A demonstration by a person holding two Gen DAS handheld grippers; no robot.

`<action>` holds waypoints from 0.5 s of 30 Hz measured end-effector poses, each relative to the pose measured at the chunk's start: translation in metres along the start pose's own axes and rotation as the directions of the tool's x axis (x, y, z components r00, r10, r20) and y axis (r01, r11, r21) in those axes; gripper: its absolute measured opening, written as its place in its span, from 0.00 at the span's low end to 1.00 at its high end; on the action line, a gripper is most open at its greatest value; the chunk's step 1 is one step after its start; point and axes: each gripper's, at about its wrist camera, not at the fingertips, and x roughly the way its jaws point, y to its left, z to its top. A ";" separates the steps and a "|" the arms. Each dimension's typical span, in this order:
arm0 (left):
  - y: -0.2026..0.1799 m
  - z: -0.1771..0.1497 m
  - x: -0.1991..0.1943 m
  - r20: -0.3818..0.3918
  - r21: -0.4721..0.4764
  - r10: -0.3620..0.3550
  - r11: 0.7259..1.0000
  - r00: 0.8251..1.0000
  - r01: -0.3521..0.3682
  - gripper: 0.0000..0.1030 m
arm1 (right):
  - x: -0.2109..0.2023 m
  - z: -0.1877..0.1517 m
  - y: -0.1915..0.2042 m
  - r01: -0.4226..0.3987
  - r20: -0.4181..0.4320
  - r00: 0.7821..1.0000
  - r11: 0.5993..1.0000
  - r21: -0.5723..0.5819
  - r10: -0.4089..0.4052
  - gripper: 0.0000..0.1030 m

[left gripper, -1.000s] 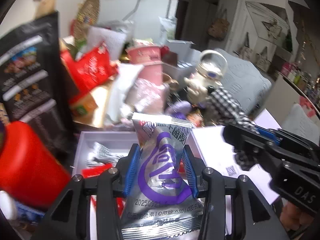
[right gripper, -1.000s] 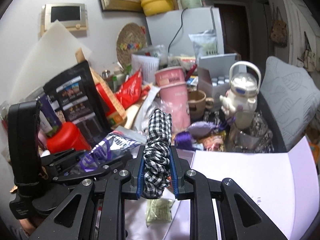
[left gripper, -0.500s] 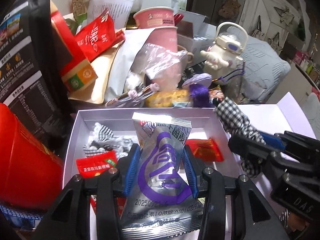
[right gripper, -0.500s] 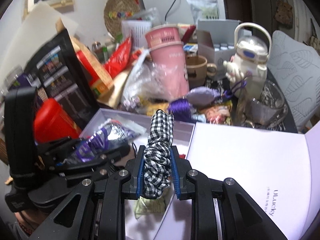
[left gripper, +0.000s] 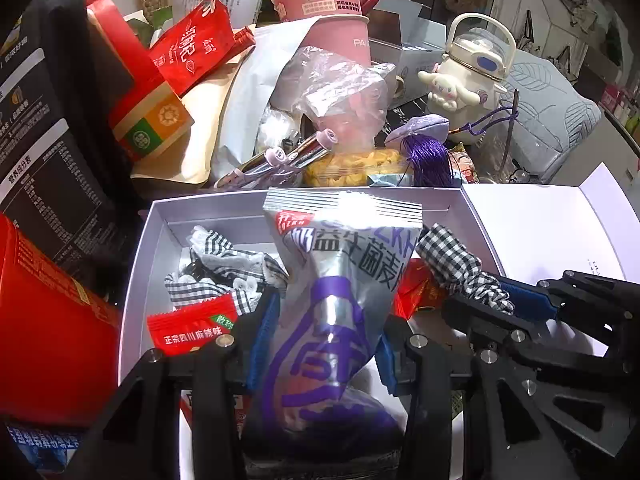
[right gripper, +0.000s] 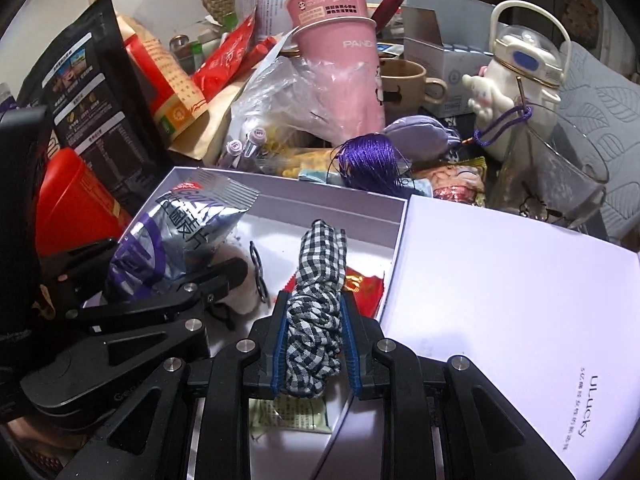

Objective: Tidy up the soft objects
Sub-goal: 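Open the left tool dropping the GOZI bag into the box while the right tool releases the scrunchie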

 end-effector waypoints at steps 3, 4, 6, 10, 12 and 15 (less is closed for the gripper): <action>0.000 0.000 0.000 -0.009 0.001 0.006 1.000 1.000 -0.006 0.42 | -0.001 0.000 0.000 0.003 -0.004 1.000 1.000 0.002 -0.003 0.24; 0.000 0.001 -0.001 -0.014 0.000 0.010 1.000 1.000 -0.010 0.42 | -0.001 -0.001 0.001 0.004 -0.006 1.000 1.000 0.002 -0.004 0.25; 0.000 0.005 0.000 -0.018 -0.019 0.013 1.000 1.000 -0.013 0.42 | -0.005 -0.001 0.001 0.018 -0.001 1.000 1.000 -0.004 -0.018 0.31; -0.001 0.009 -0.006 0.002 -0.032 0.023 0.999 1.000 -0.023 0.42 | -0.014 0.002 -0.001 0.015 0.022 1.000 1.000 0.003 -0.015 0.38; -0.001 0.010 -0.013 0.024 -0.034 0.021 0.999 0.999 -0.020 0.42 | -0.020 0.003 -0.002 0.023 0.035 0.999 1.000 0.011 -0.024 0.44; -0.001 0.011 -0.022 0.048 -0.040 0.016 0.999 0.999 -0.014 0.42 | -0.029 0.004 -0.003 0.027 0.055 0.998 1.000 0.015 -0.028 0.44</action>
